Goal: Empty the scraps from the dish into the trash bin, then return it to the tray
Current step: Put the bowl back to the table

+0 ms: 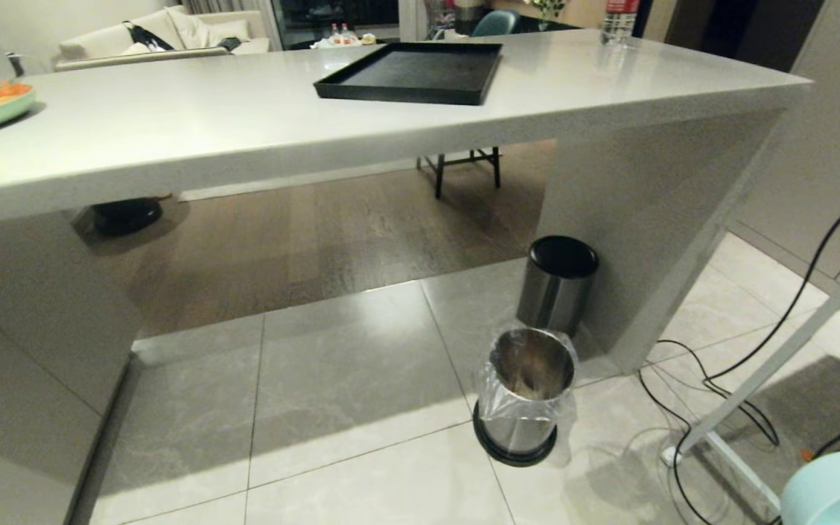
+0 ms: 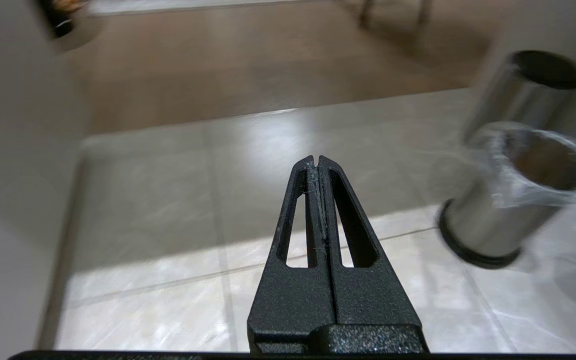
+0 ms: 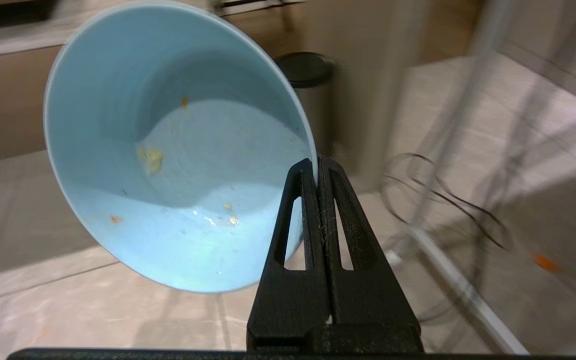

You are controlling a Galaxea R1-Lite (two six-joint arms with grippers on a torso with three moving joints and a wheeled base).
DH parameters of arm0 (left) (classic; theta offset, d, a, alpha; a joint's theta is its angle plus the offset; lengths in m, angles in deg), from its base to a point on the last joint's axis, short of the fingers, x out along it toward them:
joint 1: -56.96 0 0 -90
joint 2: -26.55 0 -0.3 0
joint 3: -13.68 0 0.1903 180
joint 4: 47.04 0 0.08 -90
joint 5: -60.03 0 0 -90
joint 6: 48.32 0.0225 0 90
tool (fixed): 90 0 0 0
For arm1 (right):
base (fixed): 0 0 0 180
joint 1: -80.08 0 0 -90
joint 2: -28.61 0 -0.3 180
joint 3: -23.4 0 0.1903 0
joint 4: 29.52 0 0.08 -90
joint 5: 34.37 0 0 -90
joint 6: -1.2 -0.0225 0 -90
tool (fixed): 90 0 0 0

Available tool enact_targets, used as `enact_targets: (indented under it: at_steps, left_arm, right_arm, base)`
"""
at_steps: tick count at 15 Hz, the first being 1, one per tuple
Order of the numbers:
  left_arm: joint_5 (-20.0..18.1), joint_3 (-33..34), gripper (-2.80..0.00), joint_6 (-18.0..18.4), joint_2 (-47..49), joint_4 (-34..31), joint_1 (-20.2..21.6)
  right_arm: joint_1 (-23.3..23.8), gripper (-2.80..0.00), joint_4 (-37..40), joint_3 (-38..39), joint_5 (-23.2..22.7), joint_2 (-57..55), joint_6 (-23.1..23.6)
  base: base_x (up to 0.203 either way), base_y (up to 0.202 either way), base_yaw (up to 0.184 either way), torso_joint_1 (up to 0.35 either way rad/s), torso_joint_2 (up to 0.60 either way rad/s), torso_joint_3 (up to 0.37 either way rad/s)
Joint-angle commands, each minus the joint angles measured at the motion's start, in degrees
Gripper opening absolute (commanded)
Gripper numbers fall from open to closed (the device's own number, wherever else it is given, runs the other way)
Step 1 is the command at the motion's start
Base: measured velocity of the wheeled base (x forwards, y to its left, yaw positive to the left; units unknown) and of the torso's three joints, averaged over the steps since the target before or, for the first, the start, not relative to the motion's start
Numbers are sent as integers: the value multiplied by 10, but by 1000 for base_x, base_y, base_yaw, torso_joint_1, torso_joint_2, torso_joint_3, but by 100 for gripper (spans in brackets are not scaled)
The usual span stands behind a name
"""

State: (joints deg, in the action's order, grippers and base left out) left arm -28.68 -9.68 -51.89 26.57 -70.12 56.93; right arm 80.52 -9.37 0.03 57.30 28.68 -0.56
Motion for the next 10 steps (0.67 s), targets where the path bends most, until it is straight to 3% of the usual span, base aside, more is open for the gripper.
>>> enact_targets:
  at_steps: [1, 7, 10]
  left_arm:
    - [0, 0, -280, 0, 1, 1, 0]
    - [0, 0, -280, 0, 1, 1, -1]
    - [0, 0, -280, 1, 1, 1, 0]
  right_arm:
    - [0, -280, 0, 0, 0, -1, 0]
    - [0, -280, 0, 0, 0, -1, 1]
    - [0, -280, 0, 0, 0, -1, 2]
  base:
    - [3, -6, 154, 5, 0, 2]
    - [2, -9, 169, 2, 3, 4]
    - [2, -3, 65, 2, 2, 2]
